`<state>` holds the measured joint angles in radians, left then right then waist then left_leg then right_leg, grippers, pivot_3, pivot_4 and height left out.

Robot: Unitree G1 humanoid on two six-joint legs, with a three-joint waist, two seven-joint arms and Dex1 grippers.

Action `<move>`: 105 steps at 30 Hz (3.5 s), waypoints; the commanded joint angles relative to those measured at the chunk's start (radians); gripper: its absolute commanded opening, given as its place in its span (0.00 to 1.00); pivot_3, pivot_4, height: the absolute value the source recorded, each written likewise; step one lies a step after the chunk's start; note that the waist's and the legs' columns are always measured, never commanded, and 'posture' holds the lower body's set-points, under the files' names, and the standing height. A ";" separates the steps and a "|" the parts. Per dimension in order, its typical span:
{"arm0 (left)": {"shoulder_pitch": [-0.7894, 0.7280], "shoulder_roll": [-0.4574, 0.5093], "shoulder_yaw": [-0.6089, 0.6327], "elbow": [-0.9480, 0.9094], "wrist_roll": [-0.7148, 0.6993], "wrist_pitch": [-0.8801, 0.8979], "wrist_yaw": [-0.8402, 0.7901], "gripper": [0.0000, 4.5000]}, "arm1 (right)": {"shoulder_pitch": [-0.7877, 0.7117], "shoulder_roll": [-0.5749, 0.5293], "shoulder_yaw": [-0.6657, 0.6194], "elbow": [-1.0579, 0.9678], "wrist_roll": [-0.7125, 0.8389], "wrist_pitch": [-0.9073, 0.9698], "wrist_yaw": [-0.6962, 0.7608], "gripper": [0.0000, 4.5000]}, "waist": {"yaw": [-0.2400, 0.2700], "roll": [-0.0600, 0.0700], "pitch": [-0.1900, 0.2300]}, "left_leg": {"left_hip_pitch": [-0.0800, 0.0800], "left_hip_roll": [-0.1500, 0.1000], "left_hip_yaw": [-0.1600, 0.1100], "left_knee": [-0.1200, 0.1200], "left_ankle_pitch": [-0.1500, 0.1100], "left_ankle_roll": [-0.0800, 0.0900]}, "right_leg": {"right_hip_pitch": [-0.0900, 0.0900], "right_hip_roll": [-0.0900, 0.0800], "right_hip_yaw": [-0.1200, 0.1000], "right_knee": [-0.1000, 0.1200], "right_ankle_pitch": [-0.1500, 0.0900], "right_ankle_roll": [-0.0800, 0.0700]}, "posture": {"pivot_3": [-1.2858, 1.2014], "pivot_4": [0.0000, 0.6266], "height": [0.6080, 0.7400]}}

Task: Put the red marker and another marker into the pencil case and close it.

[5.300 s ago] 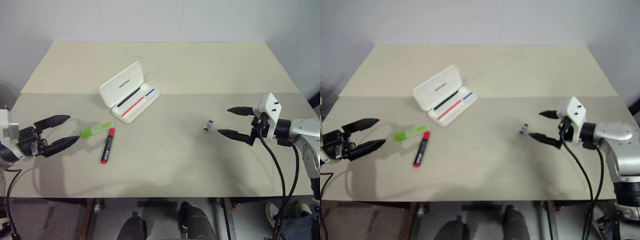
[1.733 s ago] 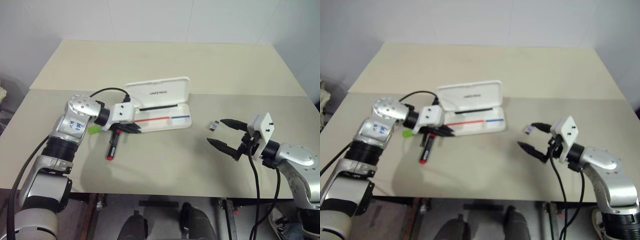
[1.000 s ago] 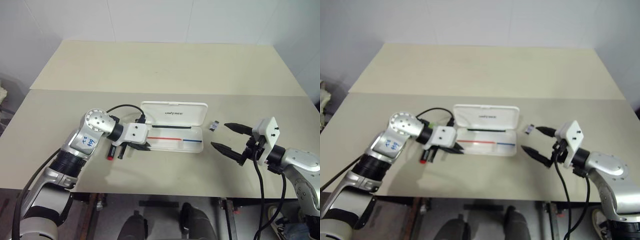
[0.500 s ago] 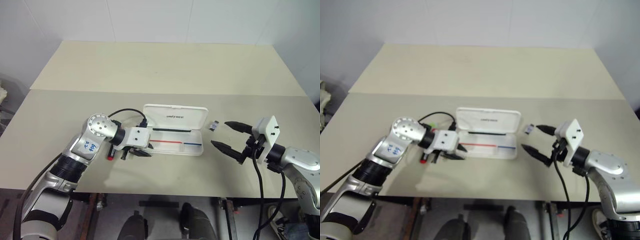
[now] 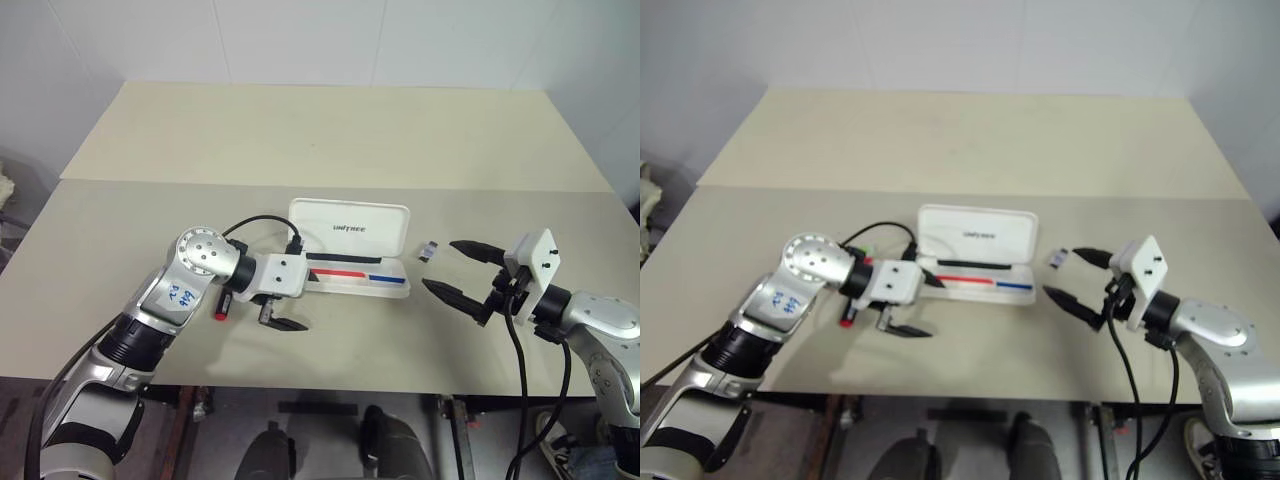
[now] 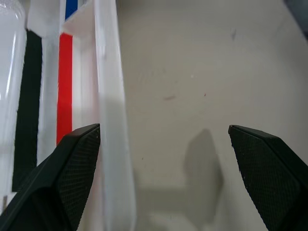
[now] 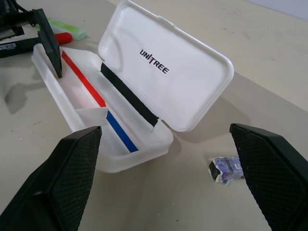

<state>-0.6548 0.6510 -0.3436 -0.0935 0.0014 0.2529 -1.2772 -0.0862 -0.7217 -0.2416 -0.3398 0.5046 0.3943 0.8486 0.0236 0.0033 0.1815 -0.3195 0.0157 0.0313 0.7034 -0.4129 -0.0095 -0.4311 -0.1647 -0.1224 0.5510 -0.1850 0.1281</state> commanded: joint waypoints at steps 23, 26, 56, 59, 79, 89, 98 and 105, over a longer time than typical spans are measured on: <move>0.111 0.079 0.190 -0.434 -0.212 0.278 0.133 0.99 | -0.011 -0.019 -0.010 -0.012 0.017 -0.001 0.041 1.00 | 0.000 0.000 0.000 | 0.000 0.000 0.001 0.000 0.000 0.000 | 0.000 0.000 0.002 0.000 0.000 0.000 | 0.52 0.24 1.00; 0.102 0.068 0.251 -0.483 -0.245 0.341 0.204 0.99 | -0.005 -0.011 -0.019 -0.038 0.058 0.002 0.065 1.00 | 0.000 0.000 0.000 | 0.000 0.000 0.001 0.000 0.000 0.000 | 0.000 0.000 0.002 0.000 0.000 0.000 | 0.52 0.24 1.00; 0.340 -0.182 0.462 -0.813 -0.103 1.221 1.106 0.99 | 0.011 -0.087 -0.040 0.217 0.131 -0.197 0.489 1.00 | 0.000 -0.003 0.001 | 0.004 0.000 0.002 0.000 -0.001 -0.001 | 0.002 0.001 0.004 0.000 0.001 0.000 | 0.52 0.24 1.00; 0.353 -0.228 0.462 -0.823 -0.079 1.305 1.159 0.99 | 0.003 -0.078 -0.040 0.212 0.136 -0.189 0.467 1.00 | -0.001 -0.003 0.001 | 0.004 0.000 0.002 0.000 -0.001 -0.001 | 0.002 0.001 0.005 0.000 0.001 0.001 | 0.52 0.24 1.00; 0.465 -0.468 0.561 -0.733 -0.057 1.293 1.235 0.99 | 0.138 0.023 -0.179 0.057 0.299 -0.130 0.340 1.00 | 0.002 -0.004 0.000 | 0.004 0.000 0.003 0.001 -0.002 -0.001 | 0.002 0.001 0.006 0.000 0.001 0.000 | 0.52 0.24 1.00; 0.483 -0.482 0.553 -0.662 -0.060 1.241 1.242 0.99 | 0.165 0.077 -0.159 -0.003 0.276 -0.195 0.333 1.00 | 0.003 -0.003 -0.001 | 0.006 0.000 0.003 0.002 -0.001 -0.002 | 0.003 0.001 0.007 0.003 0.002 -0.001 | 0.52 0.24 1.00; 0.457 -0.416 0.508 -0.594 -0.098 1.095 1.170 0.99 | 0.160 0.086 -0.151 0.004 0.251 -0.202 0.308 1.00 | 0.001 -0.003 -0.001 | 0.004 0.000 0.003 0.012 -0.002 0.000 | 0.003 0.001 0.008 0.005 0.003 -0.003 | 0.52 0.24 1.00; 0.404 -0.399 0.487 -0.466 -0.115 1.090 1.141 0.95 | 0.173 0.073 -0.155 -0.005 0.274 -0.175 0.307 1.00 | 0.007 -0.002 -0.001 | 0.004 0.000 0.003 0.013 -0.002 0.001 | 0.004 0.001 0.009 0.005 0.003 -0.003 | 0.52 0.24 1.00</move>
<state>-0.2410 0.2540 0.1583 -0.6059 -0.1031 1.3413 -0.1325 0.0800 -0.6332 -0.3729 -0.3143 0.7585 0.2223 1.1473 0.0310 0.0015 0.1801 -0.3153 0.0159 0.0341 0.7164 -0.4153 -0.0087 -0.4269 -0.1638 -0.1138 0.5563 -0.1815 0.1253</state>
